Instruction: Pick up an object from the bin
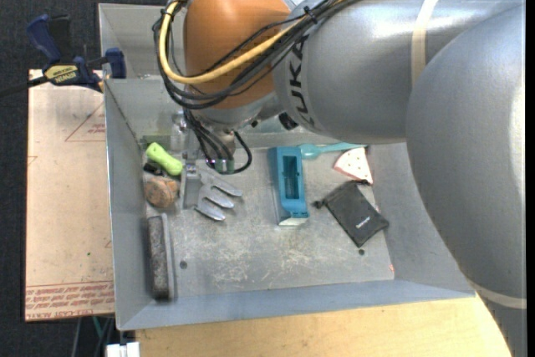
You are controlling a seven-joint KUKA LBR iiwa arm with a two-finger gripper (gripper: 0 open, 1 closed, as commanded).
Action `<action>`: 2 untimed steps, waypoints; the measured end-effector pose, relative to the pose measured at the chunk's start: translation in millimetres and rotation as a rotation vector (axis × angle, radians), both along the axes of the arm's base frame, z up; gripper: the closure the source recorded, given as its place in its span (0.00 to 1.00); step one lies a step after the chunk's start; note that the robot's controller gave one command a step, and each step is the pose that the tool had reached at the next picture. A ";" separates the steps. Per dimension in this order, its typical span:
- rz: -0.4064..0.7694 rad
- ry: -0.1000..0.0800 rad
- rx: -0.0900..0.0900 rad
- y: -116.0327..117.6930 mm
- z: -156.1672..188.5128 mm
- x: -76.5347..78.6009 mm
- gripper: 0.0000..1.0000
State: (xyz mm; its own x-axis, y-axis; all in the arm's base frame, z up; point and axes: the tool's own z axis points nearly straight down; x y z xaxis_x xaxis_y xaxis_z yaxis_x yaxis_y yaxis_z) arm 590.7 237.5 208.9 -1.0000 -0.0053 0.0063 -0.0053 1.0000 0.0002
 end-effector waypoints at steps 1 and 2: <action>-0.005 -0.007 0.002 -1.4 5.5 1.7 0.00; -0.025 -0.010 0.004 8.3 -78.2 16.8 0.00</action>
Offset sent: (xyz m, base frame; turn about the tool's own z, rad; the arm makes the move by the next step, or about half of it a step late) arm 0.0247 0.0137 -0.1389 0.0414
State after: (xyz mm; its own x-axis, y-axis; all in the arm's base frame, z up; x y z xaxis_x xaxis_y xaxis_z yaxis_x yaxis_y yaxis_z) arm 607.5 245.9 130.6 -0.9998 0.0193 -0.0036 0.0193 0.9998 0.0041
